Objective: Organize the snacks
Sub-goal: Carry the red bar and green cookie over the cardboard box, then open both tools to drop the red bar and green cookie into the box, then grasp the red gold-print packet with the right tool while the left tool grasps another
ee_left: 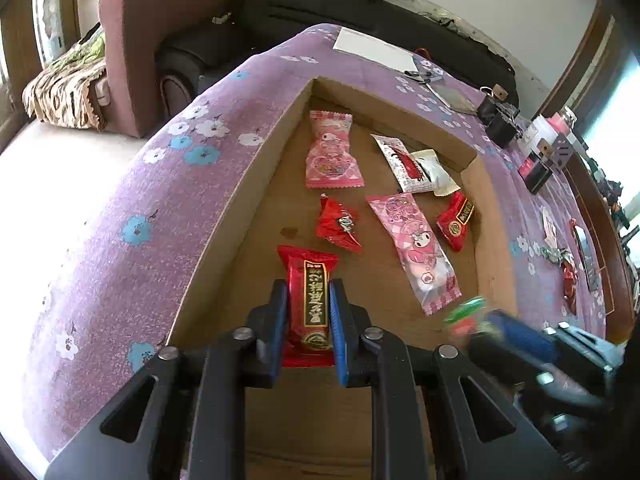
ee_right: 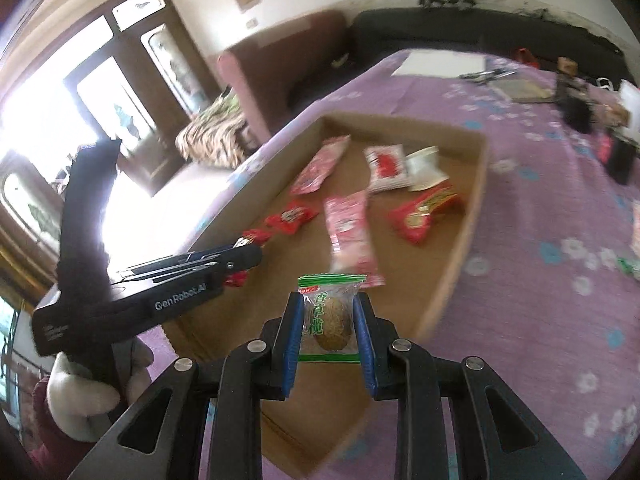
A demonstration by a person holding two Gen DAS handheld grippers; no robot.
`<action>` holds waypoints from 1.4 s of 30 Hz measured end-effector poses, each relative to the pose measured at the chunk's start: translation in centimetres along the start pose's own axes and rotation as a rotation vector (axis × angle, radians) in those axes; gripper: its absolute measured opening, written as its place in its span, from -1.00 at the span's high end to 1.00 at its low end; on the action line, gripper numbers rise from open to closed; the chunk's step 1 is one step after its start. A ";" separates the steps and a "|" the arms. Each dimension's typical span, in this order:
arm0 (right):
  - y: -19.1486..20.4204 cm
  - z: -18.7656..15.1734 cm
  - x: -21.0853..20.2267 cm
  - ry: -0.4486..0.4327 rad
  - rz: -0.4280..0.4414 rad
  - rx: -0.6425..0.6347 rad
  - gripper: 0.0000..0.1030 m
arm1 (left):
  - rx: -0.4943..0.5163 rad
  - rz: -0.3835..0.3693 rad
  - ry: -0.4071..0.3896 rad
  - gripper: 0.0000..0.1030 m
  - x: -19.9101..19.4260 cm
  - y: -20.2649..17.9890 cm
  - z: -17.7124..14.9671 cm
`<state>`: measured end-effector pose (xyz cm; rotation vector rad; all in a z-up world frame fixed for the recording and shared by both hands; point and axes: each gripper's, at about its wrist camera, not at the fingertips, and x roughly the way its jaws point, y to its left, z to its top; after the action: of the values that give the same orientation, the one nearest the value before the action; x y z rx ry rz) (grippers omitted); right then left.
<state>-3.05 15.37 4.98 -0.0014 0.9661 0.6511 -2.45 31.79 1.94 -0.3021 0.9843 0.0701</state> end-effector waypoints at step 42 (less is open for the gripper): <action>-29.4 -3.2 -15.1 -0.239 -0.516 0.425 -0.12 | 0.122 -0.245 -0.036 -0.04 -7.7 -12.9 -7.9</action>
<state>3.71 -17.14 6.41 0.1931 0.8111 -0.0358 -10.60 17.85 7.03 -0.3066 0.9051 -0.2063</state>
